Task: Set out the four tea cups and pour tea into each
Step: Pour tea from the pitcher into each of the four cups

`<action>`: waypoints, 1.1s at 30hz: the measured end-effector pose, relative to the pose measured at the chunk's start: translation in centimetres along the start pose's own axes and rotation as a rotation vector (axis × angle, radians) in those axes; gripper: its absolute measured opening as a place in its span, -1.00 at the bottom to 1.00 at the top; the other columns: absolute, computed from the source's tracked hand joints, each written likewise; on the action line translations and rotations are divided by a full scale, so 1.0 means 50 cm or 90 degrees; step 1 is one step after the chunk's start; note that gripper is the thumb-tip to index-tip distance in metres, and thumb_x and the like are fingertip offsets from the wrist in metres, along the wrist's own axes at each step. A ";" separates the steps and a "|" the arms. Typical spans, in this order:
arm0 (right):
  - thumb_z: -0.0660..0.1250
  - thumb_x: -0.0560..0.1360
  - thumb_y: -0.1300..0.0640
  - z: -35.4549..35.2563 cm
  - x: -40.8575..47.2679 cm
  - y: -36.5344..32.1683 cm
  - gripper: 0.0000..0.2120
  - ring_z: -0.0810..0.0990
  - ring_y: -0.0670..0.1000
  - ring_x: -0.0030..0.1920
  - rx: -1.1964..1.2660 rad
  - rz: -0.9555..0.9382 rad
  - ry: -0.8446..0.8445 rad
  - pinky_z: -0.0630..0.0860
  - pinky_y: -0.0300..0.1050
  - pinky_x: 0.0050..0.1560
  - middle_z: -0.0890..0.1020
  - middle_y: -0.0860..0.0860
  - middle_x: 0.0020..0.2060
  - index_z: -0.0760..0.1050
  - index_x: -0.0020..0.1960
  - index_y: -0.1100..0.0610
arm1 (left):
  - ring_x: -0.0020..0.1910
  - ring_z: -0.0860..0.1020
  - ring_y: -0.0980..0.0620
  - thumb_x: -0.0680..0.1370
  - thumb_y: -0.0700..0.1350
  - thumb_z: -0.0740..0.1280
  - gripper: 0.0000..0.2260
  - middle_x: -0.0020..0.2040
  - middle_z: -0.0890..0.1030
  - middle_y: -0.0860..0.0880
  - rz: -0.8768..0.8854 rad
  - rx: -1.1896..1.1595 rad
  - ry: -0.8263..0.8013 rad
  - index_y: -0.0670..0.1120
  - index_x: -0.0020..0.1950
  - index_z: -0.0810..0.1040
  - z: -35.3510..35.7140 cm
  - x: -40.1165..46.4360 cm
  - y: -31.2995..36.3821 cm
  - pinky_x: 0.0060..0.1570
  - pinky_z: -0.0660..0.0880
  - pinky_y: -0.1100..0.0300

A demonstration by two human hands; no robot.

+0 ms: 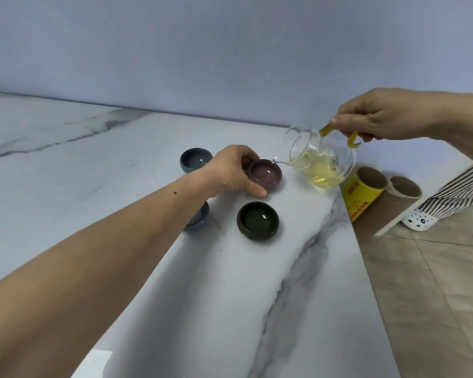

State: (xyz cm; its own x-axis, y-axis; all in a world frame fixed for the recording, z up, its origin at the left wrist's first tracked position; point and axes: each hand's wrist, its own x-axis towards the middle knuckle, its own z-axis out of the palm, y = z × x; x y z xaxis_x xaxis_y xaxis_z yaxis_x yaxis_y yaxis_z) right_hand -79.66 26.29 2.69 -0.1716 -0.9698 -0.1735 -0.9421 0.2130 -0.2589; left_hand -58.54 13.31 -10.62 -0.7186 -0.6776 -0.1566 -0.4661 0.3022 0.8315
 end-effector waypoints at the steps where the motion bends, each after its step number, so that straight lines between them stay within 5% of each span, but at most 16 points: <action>1: 0.14 0.53 -0.18 -0.002 0.001 -0.005 -0.63 0.47 0.02 -0.32 -0.018 0.003 -0.006 0.39 -0.09 -0.31 0.54 0.05 -0.37 0.53 -0.23 0.05 | 0.08 0.57 0.01 0.17 -0.14 0.65 -0.37 0.09 0.62 -0.01 0.002 -0.004 0.003 -0.05 0.20 0.53 0.001 -0.001 -0.002 0.06 0.51 0.19; 11: 0.14 0.50 -0.23 -0.018 0.018 -0.038 -0.68 0.56 -0.07 -0.25 -0.146 0.007 -0.039 0.37 -0.12 -0.31 0.57 -0.11 -0.33 0.49 -0.27 -0.08 | -0.01 0.58 0.01 0.19 -0.13 0.64 -0.42 0.01 0.63 0.01 0.003 -0.010 0.015 -0.04 0.16 0.55 0.004 -0.001 -0.003 -0.01 0.51 0.19; 20: 0.13 0.47 -0.28 -0.040 0.032 -0.063 -0.66 0.51 -0.16 -0.20 -0.244 0.012 -0.061 0.36 -0.10 -0.21 0.58 -0.18 -0.23 0.55 -0.06 -0.09 | 0.06 0.58 0.00 0.17 -0.11 0.65 -0.40 0.06 0.63 -0.01 0.003 0.016 0.012 -0.05 0.17 0.55 0.001 0.002 0.001 0.07 0.54 0.14; 33: 0.15 0.49 -0.26 -0.067 0.051 -0.094 -0.63 0.47 -0.14 -0.24 -0.350 -0.013 -0.054 0.36 -0.09 -0.19 0.60 -0.15 -0.23 0.57 -0.03 -0.03 | 0.07 0.58 0.02 0.15 -0.04 0.65 -0.36 0.07 0.63 0.00 0.022 0.077 0.002 -0.04 0.19 0.54 -0.005 0.006 0.006 0.03 0.50 0.20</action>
State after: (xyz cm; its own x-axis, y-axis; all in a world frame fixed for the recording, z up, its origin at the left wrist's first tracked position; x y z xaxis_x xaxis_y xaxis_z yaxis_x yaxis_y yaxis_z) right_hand -76.62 22.41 6.63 -0.1499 -0.9552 -0.2550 -0.9605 0.0796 0.2666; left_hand -58.75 13.02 -10.28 -0.7339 -0.6675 -0.1263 -0.4994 0.4040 0.7664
